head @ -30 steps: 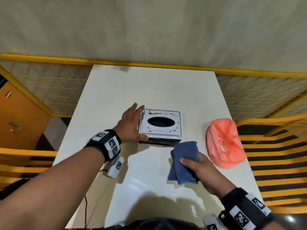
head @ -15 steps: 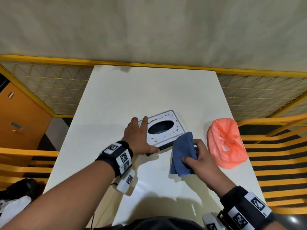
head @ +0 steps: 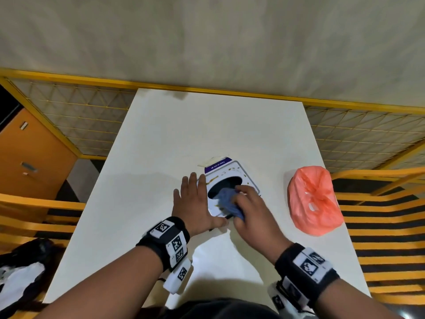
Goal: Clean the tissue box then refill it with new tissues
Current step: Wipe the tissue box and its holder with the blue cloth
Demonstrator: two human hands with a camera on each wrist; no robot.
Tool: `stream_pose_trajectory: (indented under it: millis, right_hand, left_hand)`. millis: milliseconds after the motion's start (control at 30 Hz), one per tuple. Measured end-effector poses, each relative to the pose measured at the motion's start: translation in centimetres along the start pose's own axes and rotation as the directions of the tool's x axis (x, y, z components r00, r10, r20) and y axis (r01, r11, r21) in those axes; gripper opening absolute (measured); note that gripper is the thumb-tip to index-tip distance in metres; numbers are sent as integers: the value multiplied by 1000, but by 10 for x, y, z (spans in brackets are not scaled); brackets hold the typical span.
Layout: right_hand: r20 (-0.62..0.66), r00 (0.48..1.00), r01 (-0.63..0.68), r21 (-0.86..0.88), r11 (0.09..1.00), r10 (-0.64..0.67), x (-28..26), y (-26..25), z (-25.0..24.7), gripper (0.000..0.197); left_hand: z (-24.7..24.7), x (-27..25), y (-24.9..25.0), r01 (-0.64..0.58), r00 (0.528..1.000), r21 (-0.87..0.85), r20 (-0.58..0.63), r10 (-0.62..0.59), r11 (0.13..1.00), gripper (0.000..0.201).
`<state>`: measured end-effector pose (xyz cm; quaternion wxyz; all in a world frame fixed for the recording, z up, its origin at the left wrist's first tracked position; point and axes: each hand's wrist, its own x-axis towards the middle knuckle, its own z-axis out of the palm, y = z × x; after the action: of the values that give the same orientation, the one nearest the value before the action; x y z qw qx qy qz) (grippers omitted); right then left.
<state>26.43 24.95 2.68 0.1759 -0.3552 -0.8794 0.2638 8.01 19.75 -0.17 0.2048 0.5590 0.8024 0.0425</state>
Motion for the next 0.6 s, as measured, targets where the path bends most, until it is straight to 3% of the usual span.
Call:
stream_pose_trajectory:
  millis: [100,200,367,600]
  right_hand:
    - [123,974,217,-277,936,-190,3,-8,14,33]
    - [147,967,247,-315,916,-210,5,-7,13,33]
    - [175,975,188,-323,928,-136,18,11,4,41]
    - [5,1000,-10,-272,962,11,29,36,-5,45]
  left_hand:
    - [2,1,-6,-29,1000,-40,-13,28,999,140]
    - [7,-1,-10,-58,997,-155,-65,49,986,142]
    - [18,6,-12,-77,988,-152,-142,55,985,143]
    - [14,6,-9,-52,993,-112,-111,39,992,144]
